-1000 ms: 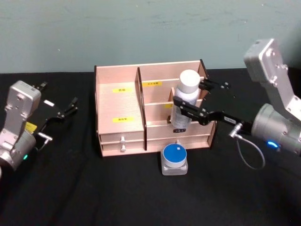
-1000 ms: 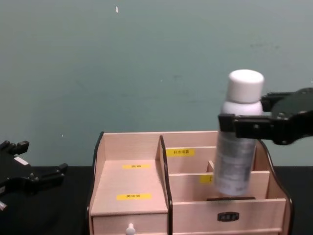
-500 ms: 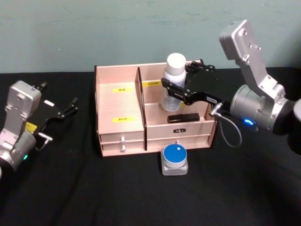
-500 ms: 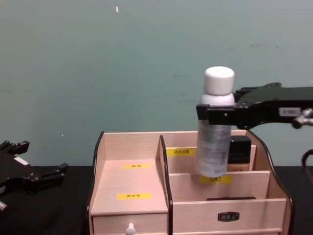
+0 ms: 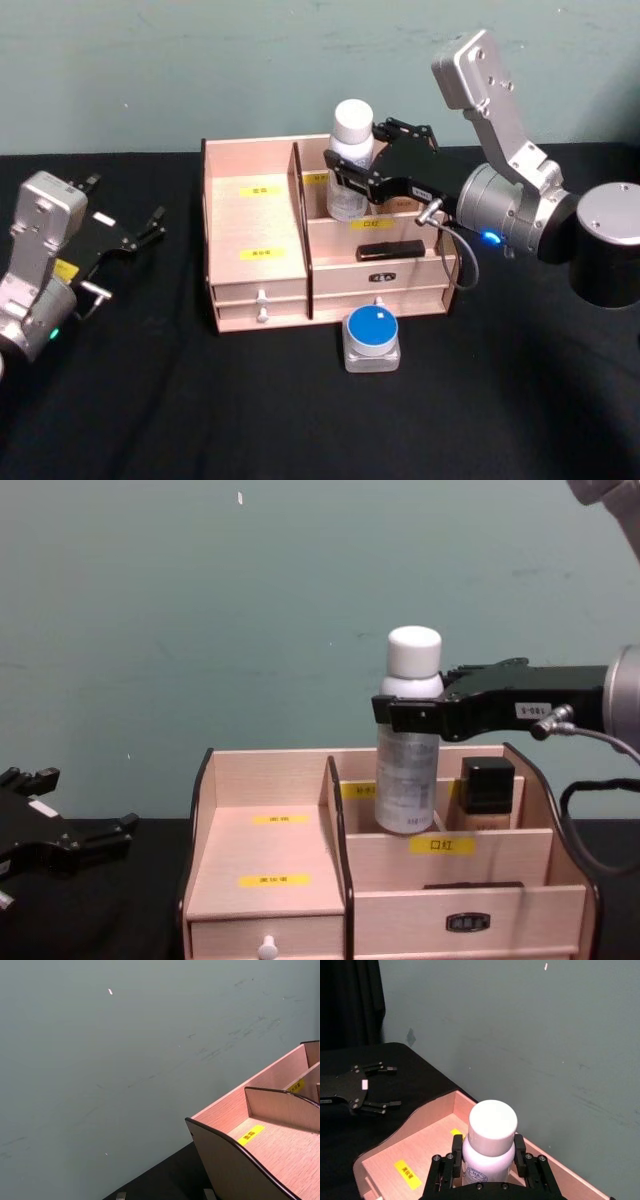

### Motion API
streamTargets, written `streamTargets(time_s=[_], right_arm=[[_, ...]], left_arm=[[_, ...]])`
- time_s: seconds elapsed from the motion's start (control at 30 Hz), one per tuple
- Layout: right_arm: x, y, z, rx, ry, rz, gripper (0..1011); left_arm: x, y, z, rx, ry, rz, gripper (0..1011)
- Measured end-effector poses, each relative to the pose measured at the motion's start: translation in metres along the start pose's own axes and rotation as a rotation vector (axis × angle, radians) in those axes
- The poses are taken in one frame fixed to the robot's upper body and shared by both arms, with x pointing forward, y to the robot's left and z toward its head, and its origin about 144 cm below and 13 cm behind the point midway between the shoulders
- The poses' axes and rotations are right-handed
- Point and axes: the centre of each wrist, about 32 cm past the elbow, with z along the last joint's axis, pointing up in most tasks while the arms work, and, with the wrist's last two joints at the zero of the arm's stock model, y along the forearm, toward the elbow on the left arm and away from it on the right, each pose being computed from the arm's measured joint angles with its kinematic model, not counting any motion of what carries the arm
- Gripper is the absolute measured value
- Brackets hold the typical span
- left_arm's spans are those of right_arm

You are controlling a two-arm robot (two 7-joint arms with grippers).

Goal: Pick up the facial cleanser and watermelon frost from the table and place them into the tiered storage box.

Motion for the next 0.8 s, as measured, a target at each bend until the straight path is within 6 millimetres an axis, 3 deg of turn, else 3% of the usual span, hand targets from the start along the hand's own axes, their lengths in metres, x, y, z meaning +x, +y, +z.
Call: streamTargets(time_s=[0.8], right_arm=[[0.009, 0.016, -0.004, 0.006, 0.015, -0.018, 613]], left_arm=[[0.0, 0.0, 0.0, 0.0, 0.0, 0.0, 1001]])
